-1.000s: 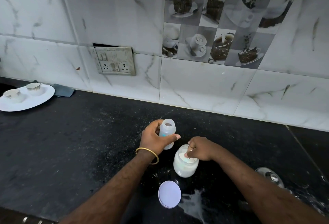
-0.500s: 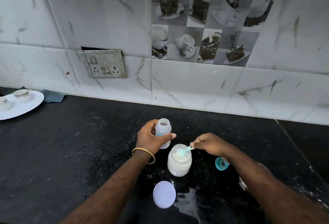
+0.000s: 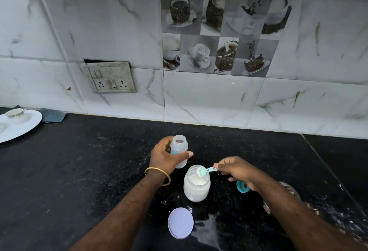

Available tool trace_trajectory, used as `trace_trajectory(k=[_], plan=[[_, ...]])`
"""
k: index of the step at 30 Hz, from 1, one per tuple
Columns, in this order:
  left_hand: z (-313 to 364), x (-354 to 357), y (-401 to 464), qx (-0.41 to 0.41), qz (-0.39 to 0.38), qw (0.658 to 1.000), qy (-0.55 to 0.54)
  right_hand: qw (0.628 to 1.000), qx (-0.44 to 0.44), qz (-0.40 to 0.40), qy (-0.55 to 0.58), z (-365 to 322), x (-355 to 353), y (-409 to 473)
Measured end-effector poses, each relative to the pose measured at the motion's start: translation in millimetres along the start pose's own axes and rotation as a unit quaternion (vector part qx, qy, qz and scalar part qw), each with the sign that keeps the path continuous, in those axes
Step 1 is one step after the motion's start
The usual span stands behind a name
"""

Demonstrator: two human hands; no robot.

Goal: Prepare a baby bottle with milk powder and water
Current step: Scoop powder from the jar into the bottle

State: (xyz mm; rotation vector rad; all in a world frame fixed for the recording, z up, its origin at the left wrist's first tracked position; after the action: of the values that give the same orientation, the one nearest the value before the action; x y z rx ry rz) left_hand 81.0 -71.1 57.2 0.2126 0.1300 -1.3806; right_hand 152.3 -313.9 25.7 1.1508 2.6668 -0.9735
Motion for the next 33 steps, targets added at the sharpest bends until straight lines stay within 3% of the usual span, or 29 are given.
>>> trace_trajectory(k=[12,14,17,21,24,33], plan=[[-3,1,2,-0.002,-0.010,1.000,0.011,0.999,-0.016,0.029,-0.018,-2,2,-5],[-2,-1,1,0.000,-0.009,1.000,0.016,0.989,-0.071,0.070,-0.104,-13,5,-4],[-3,-1,1,0.002,-0.008,1.000,0.016,0.940,-0.138,0.101,-0.295,-32,24,-4],[-8,1,0,0.003,-0.009,1.000,0.014,0.881,-0.086,0.090,-0.456,-47,52,2],[-9,1,-1,0.002,-0.007,1.000,0.013,0.860,-0.049,0.070,-0.504,-51,64,9],[-14,-5,-2,-0.013,0.003,1.000,0.006,0.912,0.021,-0.007,-0.410,-44,67,28]])
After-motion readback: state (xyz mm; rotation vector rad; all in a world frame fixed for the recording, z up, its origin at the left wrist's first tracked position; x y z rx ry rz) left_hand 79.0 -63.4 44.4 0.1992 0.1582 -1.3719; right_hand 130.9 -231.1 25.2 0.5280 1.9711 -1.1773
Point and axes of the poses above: each hand's wrist, its own y-axis towards the middle knuckle, its own x-axis out of the palm, z = x × y, the point moved 4 cm from there along y, towards the middle knuckle, and after that the axes turned 14 degrees about -z, right-handed, at the moved point
